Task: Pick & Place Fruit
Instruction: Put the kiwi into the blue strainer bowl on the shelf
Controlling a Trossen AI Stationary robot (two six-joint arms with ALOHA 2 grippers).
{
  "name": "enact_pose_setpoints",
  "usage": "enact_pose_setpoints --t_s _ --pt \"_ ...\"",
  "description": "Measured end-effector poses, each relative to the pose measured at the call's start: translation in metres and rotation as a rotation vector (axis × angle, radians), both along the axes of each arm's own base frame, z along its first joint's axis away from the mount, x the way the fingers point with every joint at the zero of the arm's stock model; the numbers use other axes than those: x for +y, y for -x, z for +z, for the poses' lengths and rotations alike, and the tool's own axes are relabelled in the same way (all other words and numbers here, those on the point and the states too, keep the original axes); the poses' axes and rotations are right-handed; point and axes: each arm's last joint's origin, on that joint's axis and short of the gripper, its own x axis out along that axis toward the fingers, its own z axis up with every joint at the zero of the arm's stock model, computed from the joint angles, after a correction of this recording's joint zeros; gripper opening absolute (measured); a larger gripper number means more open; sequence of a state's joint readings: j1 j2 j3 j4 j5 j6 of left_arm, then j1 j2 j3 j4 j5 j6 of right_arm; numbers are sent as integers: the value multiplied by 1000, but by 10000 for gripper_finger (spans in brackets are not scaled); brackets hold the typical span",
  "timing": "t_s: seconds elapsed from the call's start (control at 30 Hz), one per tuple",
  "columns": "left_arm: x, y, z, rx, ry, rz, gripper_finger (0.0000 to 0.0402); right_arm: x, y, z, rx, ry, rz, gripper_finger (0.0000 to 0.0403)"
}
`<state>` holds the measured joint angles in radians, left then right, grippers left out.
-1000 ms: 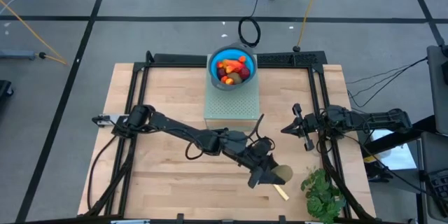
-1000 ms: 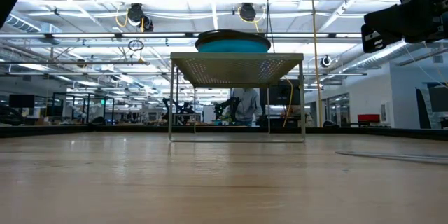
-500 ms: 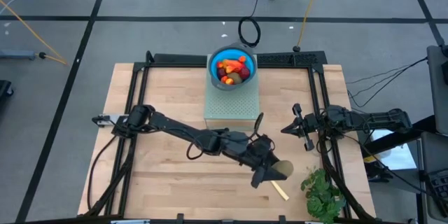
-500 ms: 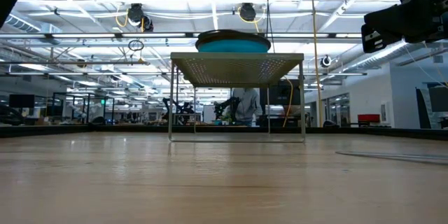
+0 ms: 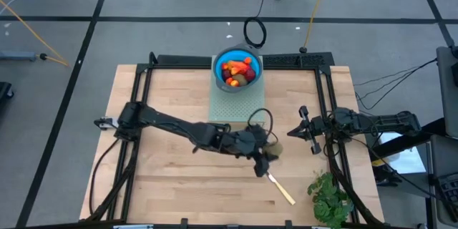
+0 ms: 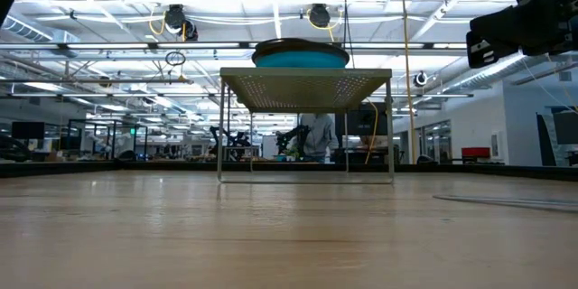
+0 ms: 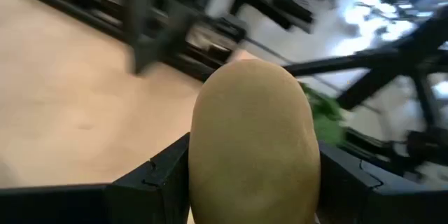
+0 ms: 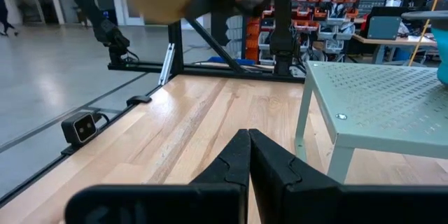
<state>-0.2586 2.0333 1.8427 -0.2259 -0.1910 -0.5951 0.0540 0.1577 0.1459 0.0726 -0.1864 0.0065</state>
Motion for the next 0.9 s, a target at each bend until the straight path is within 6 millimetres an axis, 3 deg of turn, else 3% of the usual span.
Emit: enact_pose_setpoints --t_s 0.53,0.9 --pt "61 71 67 181 -460 336 225 0 0 0 -8 21 -6 0" --pt "121 82 87 234 -637 432 225 0 0 0 -10 21 -8 0"
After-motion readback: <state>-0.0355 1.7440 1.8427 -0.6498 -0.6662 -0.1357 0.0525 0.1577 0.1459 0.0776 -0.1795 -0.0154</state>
